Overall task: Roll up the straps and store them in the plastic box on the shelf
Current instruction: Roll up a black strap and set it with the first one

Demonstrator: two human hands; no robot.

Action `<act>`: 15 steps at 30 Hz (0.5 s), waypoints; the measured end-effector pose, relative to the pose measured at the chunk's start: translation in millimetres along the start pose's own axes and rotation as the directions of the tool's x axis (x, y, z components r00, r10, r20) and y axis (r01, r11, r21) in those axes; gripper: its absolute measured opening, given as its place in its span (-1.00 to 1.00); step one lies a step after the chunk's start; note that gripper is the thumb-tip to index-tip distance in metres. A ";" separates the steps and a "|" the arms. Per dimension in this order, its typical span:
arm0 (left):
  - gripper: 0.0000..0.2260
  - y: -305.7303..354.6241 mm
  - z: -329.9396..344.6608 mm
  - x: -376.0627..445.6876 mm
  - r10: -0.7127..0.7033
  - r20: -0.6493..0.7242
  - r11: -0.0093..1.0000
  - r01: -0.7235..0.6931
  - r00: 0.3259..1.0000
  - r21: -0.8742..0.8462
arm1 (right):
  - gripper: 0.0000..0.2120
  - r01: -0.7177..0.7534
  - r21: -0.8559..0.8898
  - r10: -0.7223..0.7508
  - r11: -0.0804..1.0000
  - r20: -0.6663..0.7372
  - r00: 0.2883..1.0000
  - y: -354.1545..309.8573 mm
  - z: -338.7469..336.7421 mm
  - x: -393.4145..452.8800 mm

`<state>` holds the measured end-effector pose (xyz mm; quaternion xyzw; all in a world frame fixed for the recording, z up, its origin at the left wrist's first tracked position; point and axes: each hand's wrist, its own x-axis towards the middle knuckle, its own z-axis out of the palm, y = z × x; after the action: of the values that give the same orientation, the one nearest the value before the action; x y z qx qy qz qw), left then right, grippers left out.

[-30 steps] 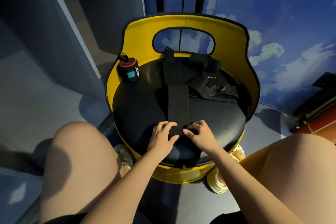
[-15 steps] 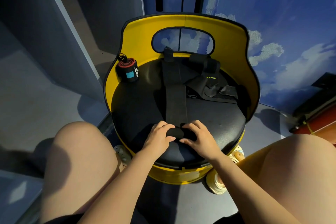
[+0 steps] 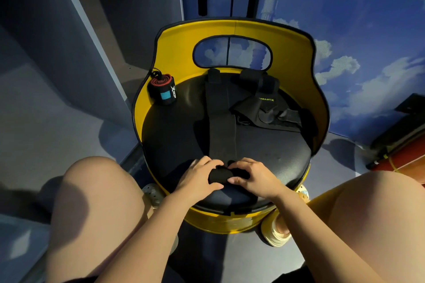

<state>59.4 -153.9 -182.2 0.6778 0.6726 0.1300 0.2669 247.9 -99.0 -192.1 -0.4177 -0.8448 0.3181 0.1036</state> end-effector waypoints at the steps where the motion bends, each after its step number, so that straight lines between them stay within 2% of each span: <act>1: -0.65 1.6 1.1 -1.0 0.014 -0.026 1.000 -0.014 1.000 0.000 | -0.59 -0.008 -0.003 0.008 1.000 0.012 1.000 0.9 -1.1 1.0; 6: -0.75 1.9 -0.1 1.5 0.006 -0.021 0.998 -0.007 1.000 -0.063 | -0.61 -0.033 0.032 0.033 0.999 0.016 0.999 3.1 -1.8 3.3; 15: -0.71 -6.9 4.1 12.4 -0.053 0.005 0.991 0.053 0.999 -0.124 | -0.60 0.034 0.020 -0.031 0.999 -0.139 0.990 -0.7 11.6 -4.2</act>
<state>56.5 -142.8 -191.6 0.6419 0.6809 0.1639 0.3122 245.0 -107.8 -200.2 -0.4239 -0.8386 0.2957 0.1719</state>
